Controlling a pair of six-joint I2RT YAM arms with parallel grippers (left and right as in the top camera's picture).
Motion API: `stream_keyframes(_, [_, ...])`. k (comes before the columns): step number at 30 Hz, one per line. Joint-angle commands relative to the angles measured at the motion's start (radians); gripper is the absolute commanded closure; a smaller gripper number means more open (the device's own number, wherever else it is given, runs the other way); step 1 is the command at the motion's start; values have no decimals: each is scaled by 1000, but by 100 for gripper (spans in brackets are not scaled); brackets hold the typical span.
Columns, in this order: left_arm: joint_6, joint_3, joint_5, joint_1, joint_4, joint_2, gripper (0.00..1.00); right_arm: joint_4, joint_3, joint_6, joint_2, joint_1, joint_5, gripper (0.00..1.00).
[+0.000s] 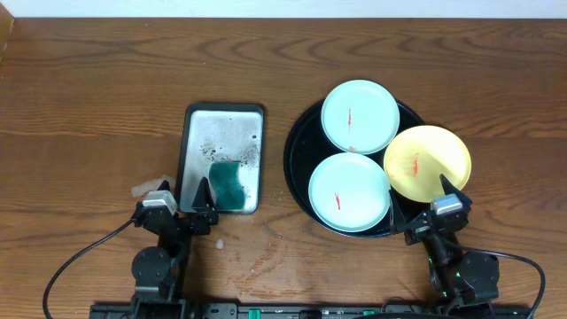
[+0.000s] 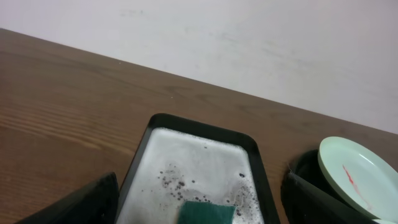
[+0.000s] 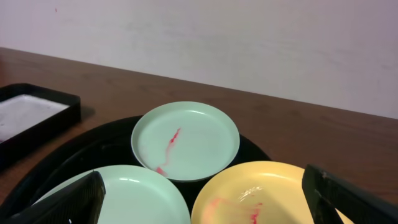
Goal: Clean dirty plates on tray and stack at the side
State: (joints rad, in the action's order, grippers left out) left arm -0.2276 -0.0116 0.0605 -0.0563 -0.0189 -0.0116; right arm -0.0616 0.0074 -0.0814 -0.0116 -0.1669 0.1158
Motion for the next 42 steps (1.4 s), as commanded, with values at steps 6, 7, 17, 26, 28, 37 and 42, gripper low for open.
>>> stream_keyframes(6, [18, 8, -27, -6, -48, 8, 16, -2, -2, -10, 6, 12, 5, 1])
stream_keyframes(7, [18, 8, -27, -6, -48, 8, 16, -2, -2, -10, 6, 12, 5, 1])
stream_keyframes(17, [17, 8, -27, -6, -48, 8, 16, -2, -2, -10, 6, 12, 5, 1])
stream_keyframes(26, [12, 8, 28, -6, -34, 8, 16, 2, -2, -10, 6, 12, 45, 1])
stream_keyframes(28, [13, 8, 59, -6, -11, 8, 16, 6, -2, -10, 6, 12, 79, 1])
stream_keyframes(37, [13, 7, 89, -6, 43, 8, 16, 6, -2, -10, 6, 12, 92, 1])
stream_keyframes(42, [13, 7, 89, -6, 38, 8, 16, 6, -2, -9, 6, 12, 92, 1])
